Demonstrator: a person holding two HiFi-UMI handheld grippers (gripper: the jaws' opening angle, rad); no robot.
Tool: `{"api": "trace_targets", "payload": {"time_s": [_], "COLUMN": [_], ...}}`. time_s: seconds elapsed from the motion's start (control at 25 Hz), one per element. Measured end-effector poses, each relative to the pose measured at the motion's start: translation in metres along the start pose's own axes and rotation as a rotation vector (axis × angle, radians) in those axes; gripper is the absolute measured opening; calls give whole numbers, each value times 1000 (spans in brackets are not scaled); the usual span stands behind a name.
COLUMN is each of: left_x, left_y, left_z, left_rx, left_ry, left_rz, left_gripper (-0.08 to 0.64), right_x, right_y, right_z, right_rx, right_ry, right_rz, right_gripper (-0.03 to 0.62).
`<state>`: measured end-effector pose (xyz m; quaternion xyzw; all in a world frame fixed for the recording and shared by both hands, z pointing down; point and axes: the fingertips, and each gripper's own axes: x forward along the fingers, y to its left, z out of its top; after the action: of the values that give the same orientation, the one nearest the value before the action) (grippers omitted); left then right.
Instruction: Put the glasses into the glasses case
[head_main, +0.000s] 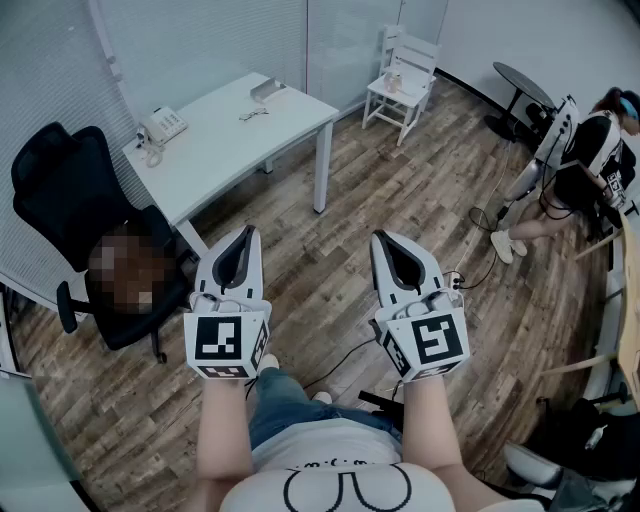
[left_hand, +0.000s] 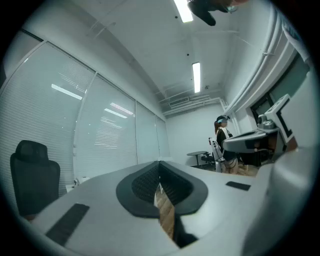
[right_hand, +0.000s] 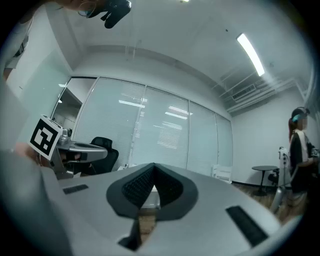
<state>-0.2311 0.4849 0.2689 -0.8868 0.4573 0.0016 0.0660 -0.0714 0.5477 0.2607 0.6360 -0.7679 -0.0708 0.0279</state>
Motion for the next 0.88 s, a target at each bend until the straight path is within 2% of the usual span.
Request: {"api": "trace_targets", "payload": {"time_s": [0.2,0.48,0.68,0.88], "left_x": [-1,17,49,108], "left_y": [-10,0,13,37], "left_z": [-1,-11,-20,-33], "left_rx": [-9,-34,-38,-53], "left_ry": [-11,3,5,6], "left_rz": [4,15,0,-9], "left_gripper": [15,15,15,15], "right_x": [-9,6,32,84], "right_y": [-6,-15,-30,-53], "right_z": [-5,-15,-21,-33], "right_rx": [6,11,21,-6], "right_ry": [-3,10,3,28], "right_rz": [-6,-11,-41,-51], "right_gripper": [9,9,9,9]}}
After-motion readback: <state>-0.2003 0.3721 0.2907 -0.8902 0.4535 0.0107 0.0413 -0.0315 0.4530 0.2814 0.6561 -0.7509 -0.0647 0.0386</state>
